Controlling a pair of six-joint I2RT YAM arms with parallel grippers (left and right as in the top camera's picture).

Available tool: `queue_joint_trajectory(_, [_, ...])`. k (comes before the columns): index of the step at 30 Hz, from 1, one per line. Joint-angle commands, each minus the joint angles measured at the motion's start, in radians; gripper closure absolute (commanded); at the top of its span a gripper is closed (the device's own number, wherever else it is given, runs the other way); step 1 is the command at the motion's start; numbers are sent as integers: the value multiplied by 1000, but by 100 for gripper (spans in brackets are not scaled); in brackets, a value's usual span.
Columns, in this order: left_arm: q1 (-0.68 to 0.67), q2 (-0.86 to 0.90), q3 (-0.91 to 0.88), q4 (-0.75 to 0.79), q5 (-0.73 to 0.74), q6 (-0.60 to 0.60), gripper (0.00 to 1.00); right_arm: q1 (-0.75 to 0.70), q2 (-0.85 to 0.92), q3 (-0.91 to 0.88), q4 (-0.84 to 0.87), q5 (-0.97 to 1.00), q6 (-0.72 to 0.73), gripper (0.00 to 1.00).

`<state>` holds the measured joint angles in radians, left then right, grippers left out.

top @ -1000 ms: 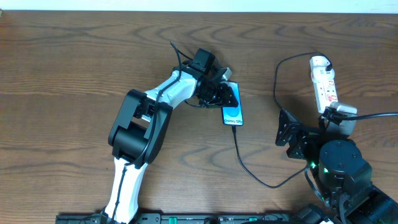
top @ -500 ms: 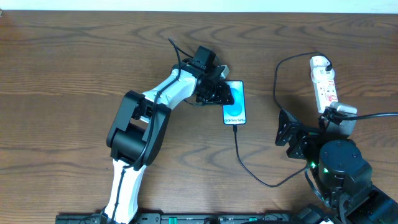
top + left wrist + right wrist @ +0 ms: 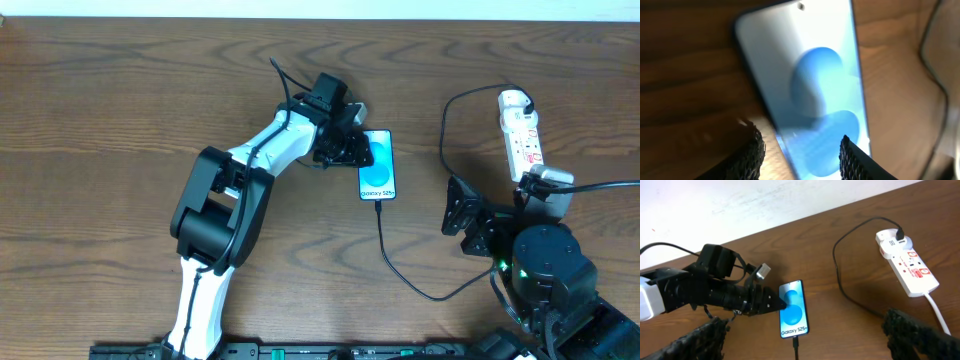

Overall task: Plug charger to phone and switch on socket
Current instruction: 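Open the left gripper and retract it away from the phone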

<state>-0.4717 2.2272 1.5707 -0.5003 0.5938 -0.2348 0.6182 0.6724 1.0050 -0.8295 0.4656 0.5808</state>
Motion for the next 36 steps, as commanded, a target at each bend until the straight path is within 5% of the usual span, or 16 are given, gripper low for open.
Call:
queue_joint_trajectory(1, [40, 61, -48, -39, -266, 17, 49, -10, 2, 6, -9, 14, 10, 1])
queue_joint_trajectory(12, [231, -192, -36, -127, -319, 17, 33, -10, 109, 6, -20, 14, 10, 1])
queue_joint_trajectory(24, [476, -632, -36, -428, -319, 17, 33, -10, 379, 6, -10, -41, 10, 1])
queue_joint_trajectory(36, [507, -1022, -45, -703, -319, 66, 43, -10, 658, 6, 69, -184, 10, 1])
